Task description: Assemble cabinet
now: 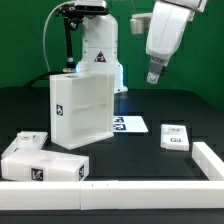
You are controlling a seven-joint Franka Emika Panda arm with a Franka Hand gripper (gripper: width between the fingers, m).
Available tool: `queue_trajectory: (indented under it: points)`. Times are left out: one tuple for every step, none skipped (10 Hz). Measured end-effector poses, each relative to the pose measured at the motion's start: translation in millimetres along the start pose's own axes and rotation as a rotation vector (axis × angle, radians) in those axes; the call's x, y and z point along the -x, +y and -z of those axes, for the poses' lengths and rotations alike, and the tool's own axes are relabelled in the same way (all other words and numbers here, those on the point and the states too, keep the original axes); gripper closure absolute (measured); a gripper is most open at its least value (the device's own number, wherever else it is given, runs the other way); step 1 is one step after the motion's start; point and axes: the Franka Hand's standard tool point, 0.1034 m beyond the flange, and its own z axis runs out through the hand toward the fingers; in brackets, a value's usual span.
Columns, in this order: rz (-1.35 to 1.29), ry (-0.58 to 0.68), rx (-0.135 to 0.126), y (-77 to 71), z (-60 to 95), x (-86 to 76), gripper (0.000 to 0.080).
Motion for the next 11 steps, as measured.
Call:
queue_trajectory:
  points:
    - [0.090,-0.012,-0.016,8.6,-3.2,8.8,0.0003]
    - [0.167,-0.022,-0.028,20.1,-5.6,13.0,0.0003]
    - [0.200,-0.025,-0.017,30.4,-0.4,8.7,0.0003]
    - [0.221,-0.021,-0.008,31.2,4.1,3.2,0.0003]
    - [0.221,-0.021,-0.009,30.6,3.1,3.2,0.0003]
    - [0.220,-0.021,-0.010,30.7,2.8,3.7,0.0003]
    - [0.220,-0.021,-0.010,30.7,2.7,3.8,0.0003]
    - [0.217,-0.021,-0.011,31.2,2.4,4.9,0.0003]
    - [0.160,-0.010,0.012,37.3,5.9,9.8,0.0003]
    - [0.069,0.012,0.052,41.8,13.4,15.9,0.0003]
    - [-0.099,0.018,0.055,37.1,14.4,22.8,0.0003]
